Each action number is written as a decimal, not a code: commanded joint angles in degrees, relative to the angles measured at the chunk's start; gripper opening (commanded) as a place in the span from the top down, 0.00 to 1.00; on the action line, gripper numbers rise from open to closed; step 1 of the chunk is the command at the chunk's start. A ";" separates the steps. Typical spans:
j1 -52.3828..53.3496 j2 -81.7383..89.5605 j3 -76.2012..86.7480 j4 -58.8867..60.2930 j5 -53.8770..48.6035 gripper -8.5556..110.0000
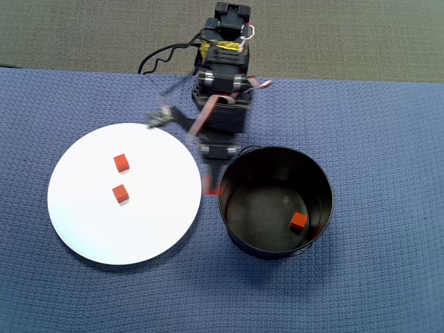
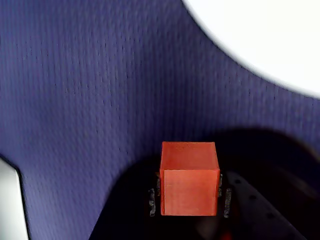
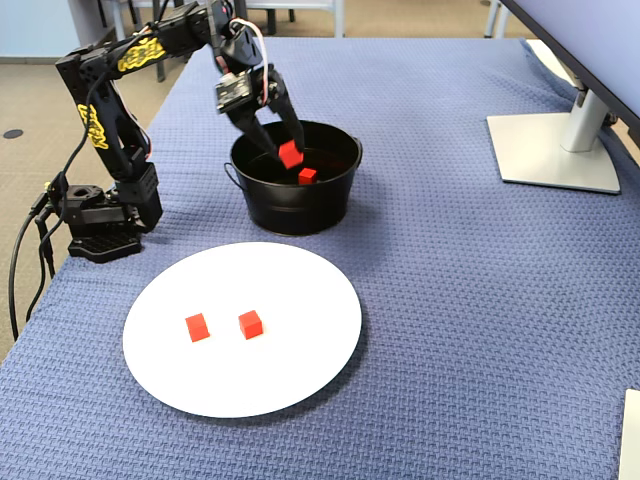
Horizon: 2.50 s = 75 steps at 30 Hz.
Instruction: Pick up the red cubes from the white plate and place them in the black recipient
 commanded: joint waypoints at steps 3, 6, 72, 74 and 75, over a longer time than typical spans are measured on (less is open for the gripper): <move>-13.27 2.81 2.37 -1.67 6.33 0.66; -7.56 2.11 -2.46 1.49 2.11 0.65; 40.25 -31.38 3.96 -28.39 -67.15 0.93; 40.08 -29.97 4.75 -29.09 -65.21 0.93; 40.08 -28.74 5.45 -29.18 -64.16 0.93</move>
